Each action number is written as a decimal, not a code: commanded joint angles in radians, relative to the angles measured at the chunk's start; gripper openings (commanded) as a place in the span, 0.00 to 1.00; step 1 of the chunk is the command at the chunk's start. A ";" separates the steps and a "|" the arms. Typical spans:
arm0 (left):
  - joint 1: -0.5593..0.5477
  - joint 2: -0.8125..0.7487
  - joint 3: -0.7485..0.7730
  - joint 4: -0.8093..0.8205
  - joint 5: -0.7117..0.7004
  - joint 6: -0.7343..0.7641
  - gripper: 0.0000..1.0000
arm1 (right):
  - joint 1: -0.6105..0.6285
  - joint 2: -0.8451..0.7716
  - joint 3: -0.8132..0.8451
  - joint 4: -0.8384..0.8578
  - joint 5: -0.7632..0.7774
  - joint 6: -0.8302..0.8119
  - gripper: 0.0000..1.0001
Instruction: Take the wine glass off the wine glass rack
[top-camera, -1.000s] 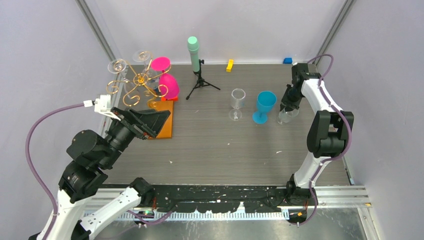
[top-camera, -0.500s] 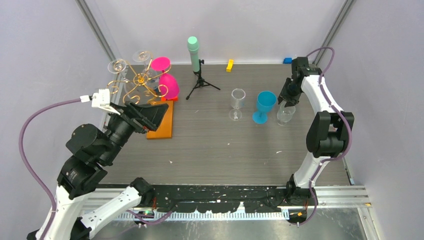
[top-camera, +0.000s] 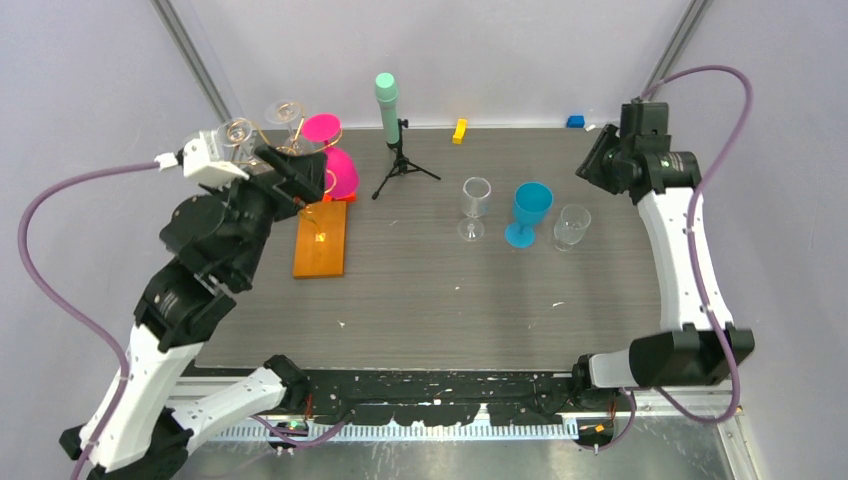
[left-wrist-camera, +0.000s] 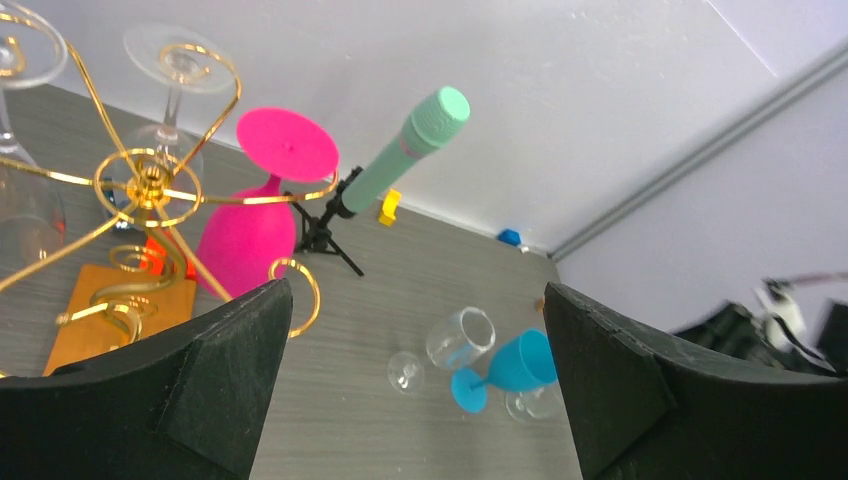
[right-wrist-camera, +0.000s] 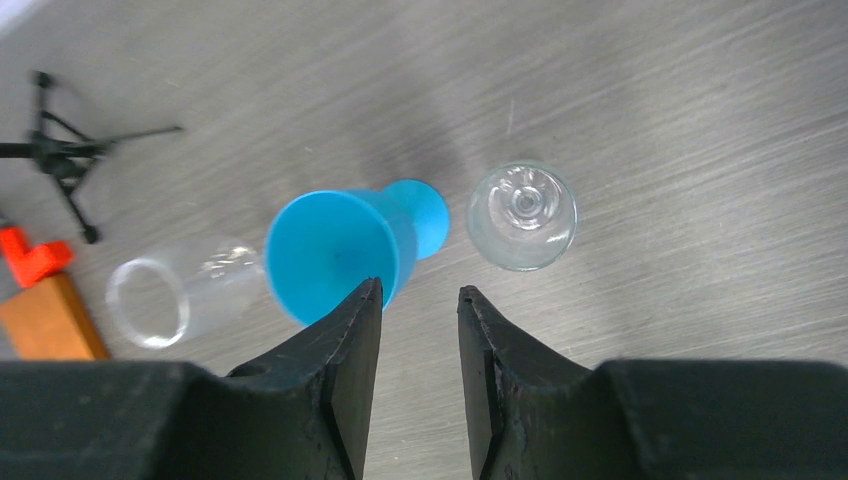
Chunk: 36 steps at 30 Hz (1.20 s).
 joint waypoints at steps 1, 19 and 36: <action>0.027 0.112 0.138 -0.031 -0.093 0.002 1.00 | 0.002 -0.107 -0.029 0.036 -0.050 0.035 0.40; 0.620 0.391 0.136 0.083 0.674 -0.352 0.55 | 0.002 -0.209 -0.150 0.078 -0.221 0.049 0.40; 0.612 0.451 0.093 0.082 0.494 -0.353 0.53 | 0.002 -0.233 -0.196 0.123 -0.244 0.057 0.40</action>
